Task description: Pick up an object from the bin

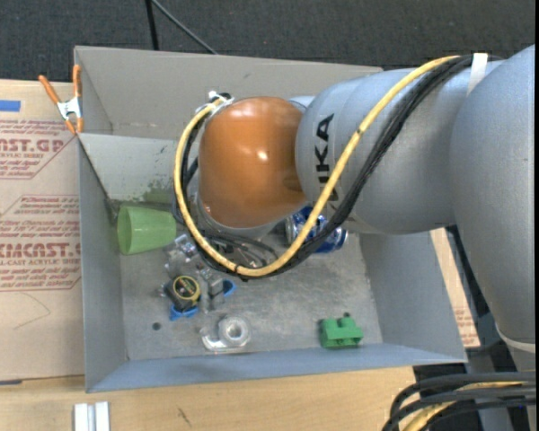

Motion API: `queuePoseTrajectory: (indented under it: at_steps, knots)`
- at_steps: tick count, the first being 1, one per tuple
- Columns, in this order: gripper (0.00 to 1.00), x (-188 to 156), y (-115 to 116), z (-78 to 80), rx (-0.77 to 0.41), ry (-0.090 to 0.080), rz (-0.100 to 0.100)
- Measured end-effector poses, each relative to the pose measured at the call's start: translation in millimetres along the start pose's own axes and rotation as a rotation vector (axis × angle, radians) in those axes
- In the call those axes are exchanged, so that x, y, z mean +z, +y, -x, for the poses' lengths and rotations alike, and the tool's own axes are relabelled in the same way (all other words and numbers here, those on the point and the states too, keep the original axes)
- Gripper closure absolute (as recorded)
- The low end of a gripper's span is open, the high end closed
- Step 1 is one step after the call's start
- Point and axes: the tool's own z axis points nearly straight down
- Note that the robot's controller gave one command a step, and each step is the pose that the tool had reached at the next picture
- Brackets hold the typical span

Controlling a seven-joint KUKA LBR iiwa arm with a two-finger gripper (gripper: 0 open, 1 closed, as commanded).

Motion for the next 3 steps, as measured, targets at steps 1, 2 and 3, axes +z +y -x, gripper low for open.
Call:
queuePoseTrajectory:
  at_steps: [1,2,3]
  knots:
    - [1.0,47.3,15.1,-10.7,-0.398,0.01,0.006]
    - [1.0,-80.9,-1.8,-21.1,-0.343,-0.002,0.0]
    - [1.0,-11.5,-5.1,-10.1,-0.792,0.009,0.009]
